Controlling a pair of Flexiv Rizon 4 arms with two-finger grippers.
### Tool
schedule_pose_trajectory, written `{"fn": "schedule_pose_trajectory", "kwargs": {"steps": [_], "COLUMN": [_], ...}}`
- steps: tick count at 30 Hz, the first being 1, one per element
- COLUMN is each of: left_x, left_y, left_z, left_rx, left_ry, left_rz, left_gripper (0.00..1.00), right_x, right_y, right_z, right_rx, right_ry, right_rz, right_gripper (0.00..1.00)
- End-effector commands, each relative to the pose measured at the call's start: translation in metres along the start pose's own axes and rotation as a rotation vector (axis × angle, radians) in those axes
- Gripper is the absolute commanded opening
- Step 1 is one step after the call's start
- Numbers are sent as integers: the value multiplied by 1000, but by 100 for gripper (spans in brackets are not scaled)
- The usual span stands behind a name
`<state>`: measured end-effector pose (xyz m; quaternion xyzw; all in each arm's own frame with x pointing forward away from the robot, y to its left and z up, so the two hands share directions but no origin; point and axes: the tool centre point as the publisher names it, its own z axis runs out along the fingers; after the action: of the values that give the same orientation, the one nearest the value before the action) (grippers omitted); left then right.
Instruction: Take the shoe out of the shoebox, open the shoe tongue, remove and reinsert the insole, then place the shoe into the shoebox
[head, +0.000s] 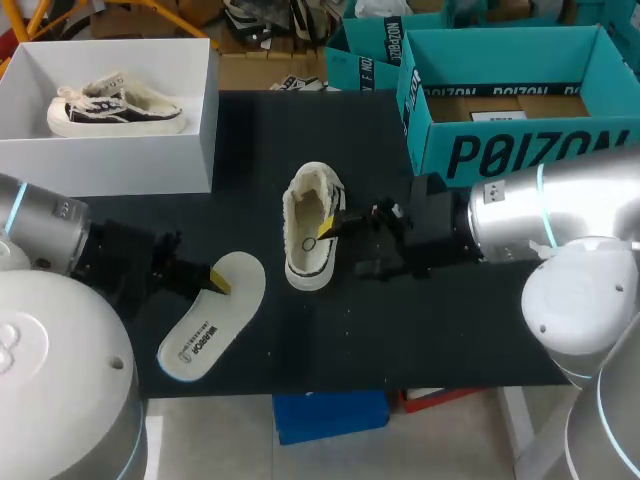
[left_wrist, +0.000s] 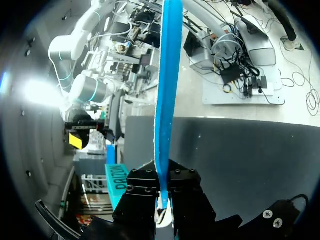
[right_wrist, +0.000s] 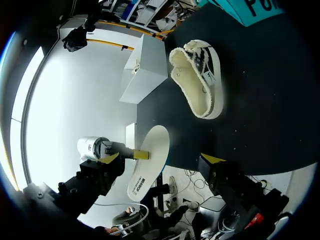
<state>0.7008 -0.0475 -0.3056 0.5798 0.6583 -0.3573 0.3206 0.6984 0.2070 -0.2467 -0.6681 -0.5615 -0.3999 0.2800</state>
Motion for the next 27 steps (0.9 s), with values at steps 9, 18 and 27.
{"fn": "schedule_pose_trajectory", "kwargs": {"steps": [9, 18, 27], "left_x": [1, -8, -14], "left_y": [-3, 3, 30], "left_z": [12, 24, 43], "left_rx": [35, 61, 65], "left_ry": [34, 47, 56], "left_rz": [-7, 10, 10], "left_gripper": [0, 0, 0], "right_x": [6, 9, 9], "right_y": [-19, -22, -22], "right_z": [-43, -54, -54], "right_rx": [-34, -54, -54], "right_ry": [-85, -123, -123], "right_rz": [22, 34, 34], "right_gripper": [100, 100, 100]}}
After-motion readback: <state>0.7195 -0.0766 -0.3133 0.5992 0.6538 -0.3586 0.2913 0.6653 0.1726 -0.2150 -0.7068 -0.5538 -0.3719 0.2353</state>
